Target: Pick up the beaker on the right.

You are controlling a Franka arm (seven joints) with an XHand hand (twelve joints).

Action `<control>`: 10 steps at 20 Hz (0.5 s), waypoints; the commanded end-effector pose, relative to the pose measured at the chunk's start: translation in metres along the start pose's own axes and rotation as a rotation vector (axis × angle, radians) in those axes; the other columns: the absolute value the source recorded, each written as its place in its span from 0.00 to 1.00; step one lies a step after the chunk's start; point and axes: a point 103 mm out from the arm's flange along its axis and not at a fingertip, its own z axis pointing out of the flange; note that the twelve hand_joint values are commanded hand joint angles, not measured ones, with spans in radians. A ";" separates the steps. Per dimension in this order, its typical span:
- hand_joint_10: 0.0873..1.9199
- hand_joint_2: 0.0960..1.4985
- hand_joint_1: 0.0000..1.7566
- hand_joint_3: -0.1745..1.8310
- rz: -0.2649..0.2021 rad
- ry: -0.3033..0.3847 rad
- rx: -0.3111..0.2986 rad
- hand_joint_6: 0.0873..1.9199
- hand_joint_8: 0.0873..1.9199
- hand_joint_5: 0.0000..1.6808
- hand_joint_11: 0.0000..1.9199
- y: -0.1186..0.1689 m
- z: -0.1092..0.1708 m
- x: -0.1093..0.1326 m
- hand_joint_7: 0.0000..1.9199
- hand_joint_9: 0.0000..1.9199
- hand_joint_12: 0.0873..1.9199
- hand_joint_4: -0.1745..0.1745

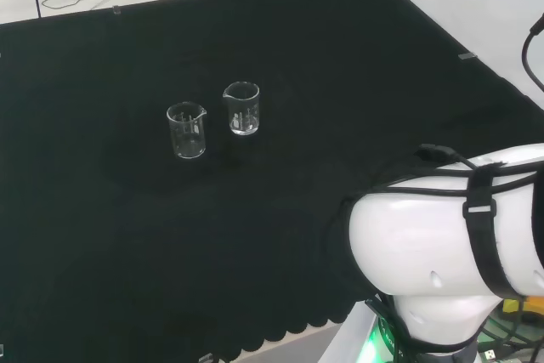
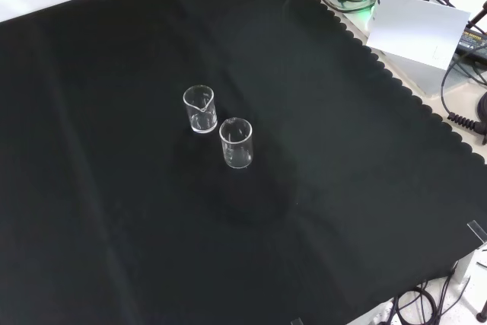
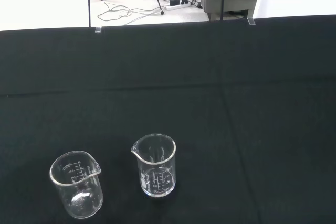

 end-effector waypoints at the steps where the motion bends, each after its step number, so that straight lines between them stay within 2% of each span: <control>1: 0.00 0.85 0.19 0.10 0.001 -0.010 -0.010 0.00 0.28 0.22 0.00 0.000 0.000 0.000 0.01 0.23 0.68 0.40; 4: 0.00 0.92 0.12 0.12 0.008 -0.009 -0.009 0.00 0.27 0.23 0.00 0.000 0.000 -0.001 0.00 0.22 0.68 0.41; 10: 0.00 0.93 0.11 0.12 0.024 0.000 -0.001 0.00 0.26 0.23 0.00 0.003 0.007 -0.011 0.00 0.22 0.67 0.42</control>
